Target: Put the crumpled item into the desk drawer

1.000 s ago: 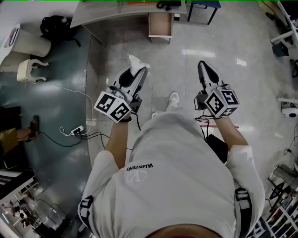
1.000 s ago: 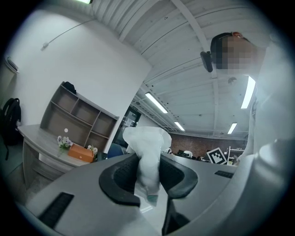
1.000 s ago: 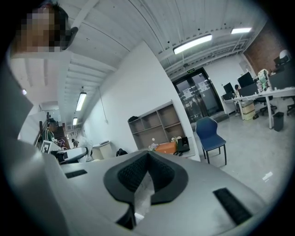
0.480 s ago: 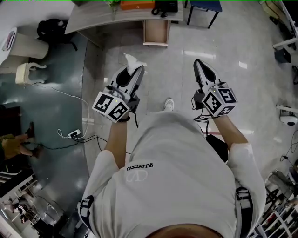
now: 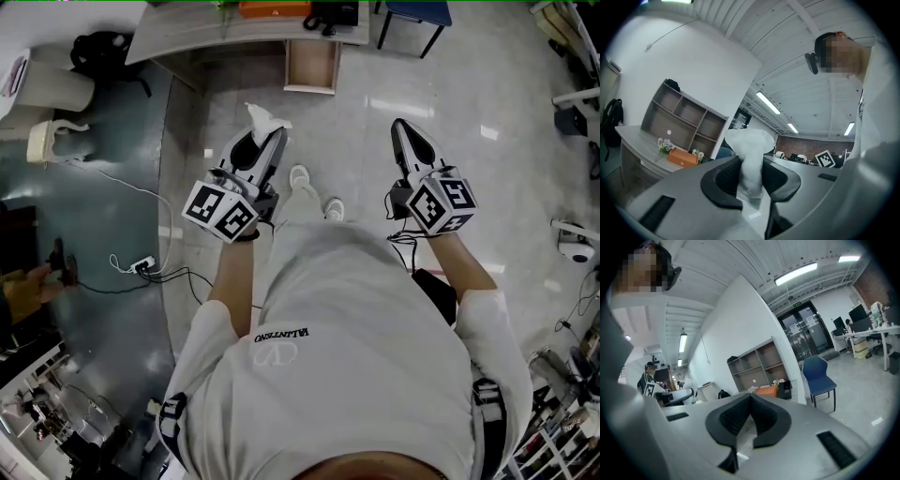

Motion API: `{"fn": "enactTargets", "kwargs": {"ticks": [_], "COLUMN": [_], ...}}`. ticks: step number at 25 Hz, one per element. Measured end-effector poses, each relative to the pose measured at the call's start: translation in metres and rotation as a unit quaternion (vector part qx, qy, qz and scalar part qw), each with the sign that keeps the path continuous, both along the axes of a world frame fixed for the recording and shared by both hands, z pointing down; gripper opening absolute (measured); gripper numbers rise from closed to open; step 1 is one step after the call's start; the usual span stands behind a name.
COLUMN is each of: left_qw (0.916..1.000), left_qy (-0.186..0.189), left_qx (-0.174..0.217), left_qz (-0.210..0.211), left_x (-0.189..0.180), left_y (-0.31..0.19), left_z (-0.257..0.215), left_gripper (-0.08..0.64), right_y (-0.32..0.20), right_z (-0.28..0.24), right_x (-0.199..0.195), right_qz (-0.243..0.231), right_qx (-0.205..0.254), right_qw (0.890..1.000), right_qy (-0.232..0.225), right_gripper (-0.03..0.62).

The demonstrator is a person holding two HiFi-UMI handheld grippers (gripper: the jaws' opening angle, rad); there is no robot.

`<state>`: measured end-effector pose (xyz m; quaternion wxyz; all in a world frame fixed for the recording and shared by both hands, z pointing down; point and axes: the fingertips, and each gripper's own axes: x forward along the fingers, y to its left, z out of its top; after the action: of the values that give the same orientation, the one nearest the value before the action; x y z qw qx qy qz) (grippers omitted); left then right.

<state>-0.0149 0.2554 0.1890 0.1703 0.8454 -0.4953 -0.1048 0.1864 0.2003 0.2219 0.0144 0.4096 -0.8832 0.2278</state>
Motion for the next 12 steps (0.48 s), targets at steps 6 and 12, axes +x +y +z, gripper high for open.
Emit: {"fn": "enactTargets", "kwargs": {"ticks": [6,12], "left_qw": [1.0,0.9998], "left_qy": [0.005,0.006], "left_qx": [-0.001,-0.004], "left_qz": [0.008,0.02], "left_x": [-0.006,-0.018], "left_y": [-0.023,-0.061], "left_z": [0.006,0.014], "left_gripper": [0.103,0.103], "right_y": [-0.018,-0.053], "right_z": [0.006,0.012], "right_x": [-0.004,-0.018], "right_qz": [0.008,0.003], "right_qx": [-0.003,-0.004], "right_qw": [1.0,1.0], "right_qy": [0.004,0.026], "right_gripper": [-0.002,-0.002]}}
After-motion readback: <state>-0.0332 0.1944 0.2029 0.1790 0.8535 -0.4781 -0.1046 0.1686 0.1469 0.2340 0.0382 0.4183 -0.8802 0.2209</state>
